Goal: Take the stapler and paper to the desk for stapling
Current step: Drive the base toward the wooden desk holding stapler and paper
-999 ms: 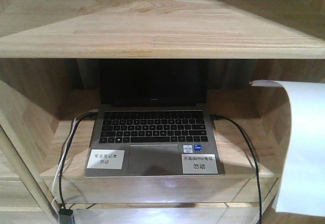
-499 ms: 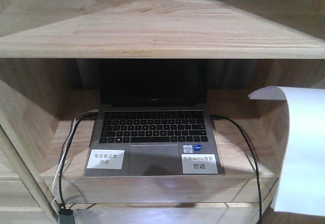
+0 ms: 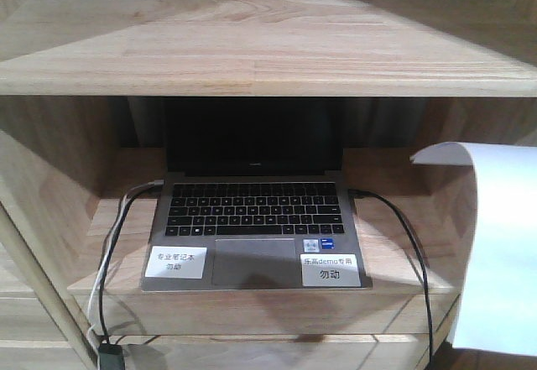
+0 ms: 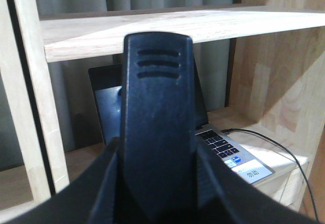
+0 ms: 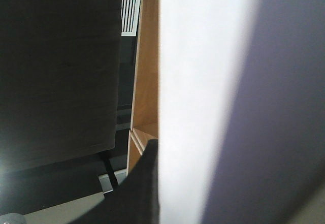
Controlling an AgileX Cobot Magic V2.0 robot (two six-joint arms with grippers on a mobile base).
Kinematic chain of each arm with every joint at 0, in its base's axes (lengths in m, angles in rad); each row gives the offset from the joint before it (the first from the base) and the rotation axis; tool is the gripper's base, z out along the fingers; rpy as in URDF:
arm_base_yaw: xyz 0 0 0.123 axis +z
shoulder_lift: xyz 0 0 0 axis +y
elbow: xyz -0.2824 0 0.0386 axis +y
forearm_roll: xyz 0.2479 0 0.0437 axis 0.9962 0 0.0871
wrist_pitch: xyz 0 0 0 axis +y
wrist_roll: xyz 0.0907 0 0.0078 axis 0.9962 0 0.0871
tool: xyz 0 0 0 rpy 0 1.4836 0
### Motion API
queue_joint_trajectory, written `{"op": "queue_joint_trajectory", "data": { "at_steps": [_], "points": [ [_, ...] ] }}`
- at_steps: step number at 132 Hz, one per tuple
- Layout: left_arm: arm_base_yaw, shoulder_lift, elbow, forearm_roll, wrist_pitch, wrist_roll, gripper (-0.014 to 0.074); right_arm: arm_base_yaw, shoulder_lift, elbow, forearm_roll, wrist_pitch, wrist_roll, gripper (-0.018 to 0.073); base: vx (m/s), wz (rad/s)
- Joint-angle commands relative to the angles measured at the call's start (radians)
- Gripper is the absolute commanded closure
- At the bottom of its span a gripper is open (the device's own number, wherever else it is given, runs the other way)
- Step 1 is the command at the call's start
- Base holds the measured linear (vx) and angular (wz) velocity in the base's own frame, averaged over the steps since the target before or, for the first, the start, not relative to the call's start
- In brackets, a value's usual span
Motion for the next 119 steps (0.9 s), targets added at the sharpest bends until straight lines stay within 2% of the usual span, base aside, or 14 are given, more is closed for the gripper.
{"op": "queue_joint_trajectory", "data": {
  "at_steps": [1, 48, 119],
  "points": [
    [-0.005, 0.016, -0.028, 0.003, -0.116, 0.0, 0.0603, -0.006, 0.012, -0.024, -0.007, -0.03, -0.003, 0.0561, -0.01, 0.05],
    [-0.005, 0.016, -0.028, 0.003, -0.116, 0.0, 0.0603, -0.006, 0.012, -0.024, -0.007, -0.03, -0.003, 0.0561, -0.04, 0.16],
    [-0.005, 0.016, -0.028, 0.003, -0.116, 0.0, 0.0603, -0.006, 0.012, -0.024, -0.007, -0.03, -0.003, 0.0561, -0.1, 0.39]
  ]
}}
